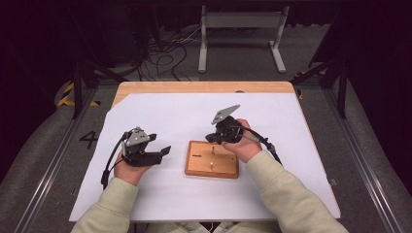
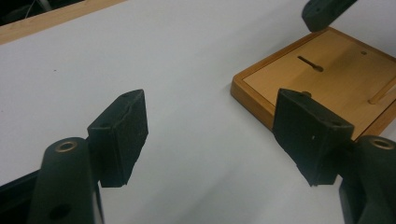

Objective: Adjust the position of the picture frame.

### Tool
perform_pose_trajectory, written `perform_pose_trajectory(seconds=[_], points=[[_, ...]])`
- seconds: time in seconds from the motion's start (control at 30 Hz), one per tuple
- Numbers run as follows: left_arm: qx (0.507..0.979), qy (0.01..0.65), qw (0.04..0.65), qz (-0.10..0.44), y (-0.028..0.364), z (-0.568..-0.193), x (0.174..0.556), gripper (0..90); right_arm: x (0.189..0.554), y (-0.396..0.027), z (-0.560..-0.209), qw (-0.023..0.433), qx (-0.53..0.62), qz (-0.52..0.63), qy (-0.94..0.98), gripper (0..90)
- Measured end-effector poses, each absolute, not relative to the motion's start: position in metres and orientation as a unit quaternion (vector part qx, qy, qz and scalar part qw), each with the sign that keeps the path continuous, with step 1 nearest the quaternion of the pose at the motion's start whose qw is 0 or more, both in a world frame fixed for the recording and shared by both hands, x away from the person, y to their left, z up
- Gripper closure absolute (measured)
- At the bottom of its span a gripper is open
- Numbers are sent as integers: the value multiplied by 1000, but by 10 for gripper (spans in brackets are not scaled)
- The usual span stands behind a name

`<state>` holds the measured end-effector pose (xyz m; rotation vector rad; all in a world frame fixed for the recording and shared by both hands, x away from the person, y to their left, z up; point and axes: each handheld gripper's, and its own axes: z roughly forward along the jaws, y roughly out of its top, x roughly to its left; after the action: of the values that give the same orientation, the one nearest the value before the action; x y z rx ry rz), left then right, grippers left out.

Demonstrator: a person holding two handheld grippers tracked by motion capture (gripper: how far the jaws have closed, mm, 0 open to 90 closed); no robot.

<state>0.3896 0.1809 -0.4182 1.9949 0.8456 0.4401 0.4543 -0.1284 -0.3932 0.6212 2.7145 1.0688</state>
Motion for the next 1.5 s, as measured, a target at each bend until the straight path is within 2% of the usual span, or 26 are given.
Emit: perform_pose_trajectory(seconds=[0.33,0.7,1.13,1.3,1.5], points=[[811,336,447,171,179,-420,391,281,410,-164,-390,82,211,356,906,900],[818,329,443,164,174,-420,387,324,364,-187,-409,65,189,332,922,900],[821,328,441,155,173,-421,386,333,346,-192,-425,47,172,302,937,900],[822,326,441,154,172,-421,385,344,348,-191,-432,62,180,283,940,900],[823,325,441,152,172,-421,385,344,349,-191,-433,61,182,285,939,900]])
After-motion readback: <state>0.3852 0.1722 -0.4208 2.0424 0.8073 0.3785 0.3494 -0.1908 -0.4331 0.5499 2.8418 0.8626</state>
